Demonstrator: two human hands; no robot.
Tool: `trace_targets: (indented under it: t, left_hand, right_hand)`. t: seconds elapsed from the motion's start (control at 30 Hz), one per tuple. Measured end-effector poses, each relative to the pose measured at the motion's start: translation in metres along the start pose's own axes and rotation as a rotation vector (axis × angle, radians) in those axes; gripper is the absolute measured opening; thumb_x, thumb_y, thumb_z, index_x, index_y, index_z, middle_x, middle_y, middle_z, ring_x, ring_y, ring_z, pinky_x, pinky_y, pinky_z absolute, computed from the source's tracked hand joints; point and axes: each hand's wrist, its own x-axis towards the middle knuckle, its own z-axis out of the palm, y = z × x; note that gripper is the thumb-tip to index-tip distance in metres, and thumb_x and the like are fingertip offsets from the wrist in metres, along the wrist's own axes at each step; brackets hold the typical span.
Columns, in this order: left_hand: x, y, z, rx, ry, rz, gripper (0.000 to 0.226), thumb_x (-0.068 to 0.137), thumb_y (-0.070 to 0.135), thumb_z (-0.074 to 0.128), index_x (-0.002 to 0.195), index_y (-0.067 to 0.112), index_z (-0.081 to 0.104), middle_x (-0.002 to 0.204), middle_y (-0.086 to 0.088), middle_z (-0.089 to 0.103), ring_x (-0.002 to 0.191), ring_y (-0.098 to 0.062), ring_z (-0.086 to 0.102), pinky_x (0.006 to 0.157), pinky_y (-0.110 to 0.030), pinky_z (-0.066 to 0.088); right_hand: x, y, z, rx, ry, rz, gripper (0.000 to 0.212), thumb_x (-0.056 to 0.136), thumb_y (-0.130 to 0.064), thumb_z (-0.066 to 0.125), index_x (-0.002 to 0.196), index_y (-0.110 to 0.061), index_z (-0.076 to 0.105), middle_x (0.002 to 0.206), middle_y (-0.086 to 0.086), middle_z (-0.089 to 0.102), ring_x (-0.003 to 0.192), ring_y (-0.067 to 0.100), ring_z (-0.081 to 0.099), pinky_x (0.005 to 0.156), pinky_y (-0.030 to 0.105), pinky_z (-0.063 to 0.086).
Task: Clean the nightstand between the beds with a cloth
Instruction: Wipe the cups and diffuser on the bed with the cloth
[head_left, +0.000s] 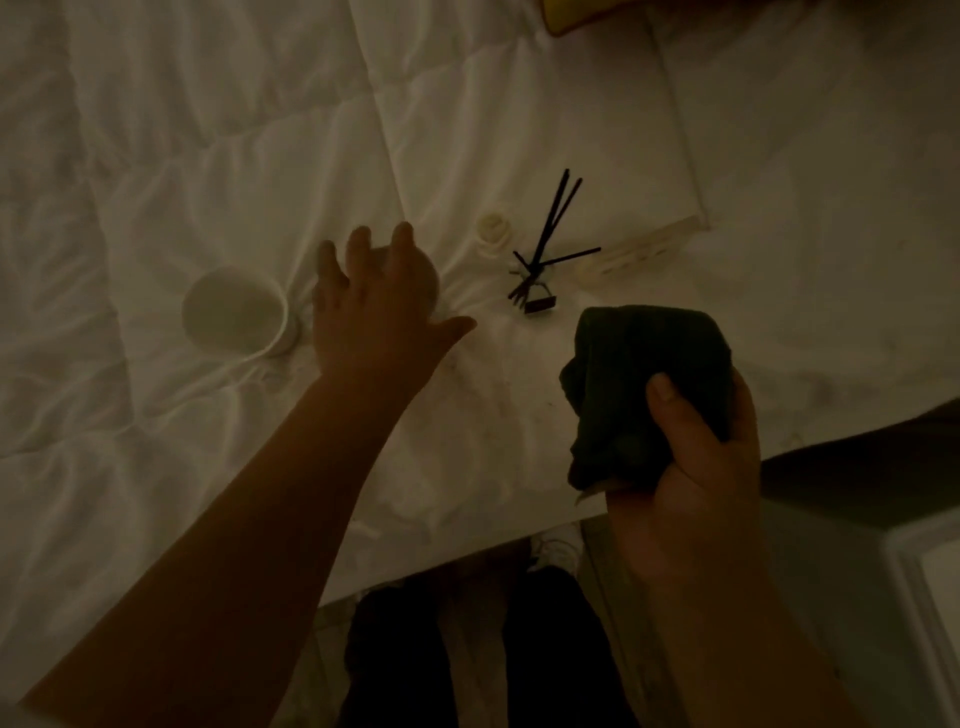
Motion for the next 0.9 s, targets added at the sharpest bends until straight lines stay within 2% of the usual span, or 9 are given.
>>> trace_targets:
  t: [0.07,0.17,0.27,0.37,0.43,0.53,0.63,0.77,0.9]
  left_hand:
    - [-0.013,0.009,-0.001,-0.088,0.11,0.04,0.103,0.072,0.069,0.062,0.15,0.021,0.013,0.158,-0.012,0.015,0.145,-0.035,0.01,0.114,-0.046,0.003]
    - [-0.043,0.036,0.004,-0.4,0.187,0.186,0.074,0.083,0.046,0.063,0.142,0.016,0.03,0.143,-0.006,0.038,0.132,-0.021,0.033,0.111,-0.05,0.032]
    - [-0.055,0.06,0.018,-0.632,0.034,0.054,0.062,0.084,0.035,0.068,0.136,0.026,0.033,0.128,0.009,0.044,0.105,0.006,0.047,0.086,-0.015,0.042]
    - [-0.042,0.073,0.032,-0.73,-0.055,-0.124,0.067,0.085,0.036,0.069,0.14,0.024,0.033,0.135,0.007,0.047,0.108,0.0,0.05,0.086,-0.014,0.039]
    - [-0.026,0.079,0.036,-0.774,-0.027,-0.133,0.063,0.085,0.037,0.069,0.139,0.021,0.04,0.128,0.012,0.05,0.116,-0.01,0.051,0.093,-0.024,0.043]
    - [-0.006,0.083,0.036,-0.853,-0.028,-0.115,0.046,0.086,0.03,0.07,0.128,0.023,0.053,0.118,0.015,0.053,0.111,-0.006,0.055,0.096,-0.029,0.047]
    - [0.005,0.082,0.039,-0.892,-0.004,-0.055,0.034,0.084,0.017,0.071,0.117,0.015,0.061,0.113,0.008,0.057,0.096,0.015,0.053,0.083,-0.005,0.043]
    - [0.007,0.081,0.041,-1.003,-0.014,-0.025,0.027,0.085,0.01,0.069,0.111,0.008,0.065,0.113,-0.008,0.062,0.1,-0.012,0.063,0.081,-0.018,0.053]
    - [-0.003,0.085,0.034,-1.131,0.026,-0.04,0.024,0.087,0.007,0.067,0.11,0.006,0.063,0.114,-0.005,0.059,0.098,-0.009,0.064,0.074,-0.015,0.053]
  right_hand:
    - [0.012,-0.007,-0.006,0.013,0.016,-0.007,0.045,0.067,-0.022,0.075,0.11,-0.03,0.068,0.113,0.001,0.071,0.105,0.027,0.067,0.076,0.039,0.057]
    - [0.029,-0.016,-0.011,0.02,0.014,-0.025,0.042,0.071,-0.02,0.071,0.113,-0.027,0.066,0.116,0.002,0.069,0.108,0.028,0.065,0.081,0.041,0.055]
    - [0.043,-0.024,-0.012,0.027,0.008,-0.015,0.044,0.077,-0.016,0.067,0.12,-0.022,0.061,0.12,0.006,0.067,0.11,0.03,0.064,0.085,0.046,0.055]
    - [0.055,-0.03,-0.01,0.023,-0.005,0.009,0.047,0.079,-0.014,0.066,0.124,-0.019,0.059,0.121,0.007,0.067,0.11,0.03,0.064,0.085,0.045,0.055]
    - [0.061,-0.034,-0.009,0.033,-0.011,0.031,0.051,0.076,-0.015,0.066,0.127,-0.017,0.057,0.118,0.007,0.068,0.108,0.03,0.065,0.08,0.042,0.056]
    - [0.068,-0.038,-0.009,0.045,-0.033,0.067,0.056,0.074,-0.017,0.067,0.128,-0.015,0.056,0.118,0.008,0.068,0.107,0.029,0.066,0.077,0.038,0.056]
    - [0.073,-0.038,-0.012,0.041,-0.067,0.091,0.055,0.075,-0.016,0.068,0.129,-0.015,0.057,0.117,0.008,0.069,0.106,0.027,0.066,0.076,0.034,0.056]
    - [0.074,-0.035,-0.013,-0.055,-0.096,0.052,0.049,0.082,-0.006,0.058,0.129,-0.017,0.056,0.116,0.004,0.069,0.106,0.024,0.066,0.078,0.031,0.055]
    - [0.071,-0.031,-0.007,-0.389,-0.081,-0.148,0.053,0.08,-0.015,0.066,0.13,-0.025,0.052,0.118,-0.008,0.063,0.105,0.005,0.064,0.08,0.022,0.054]
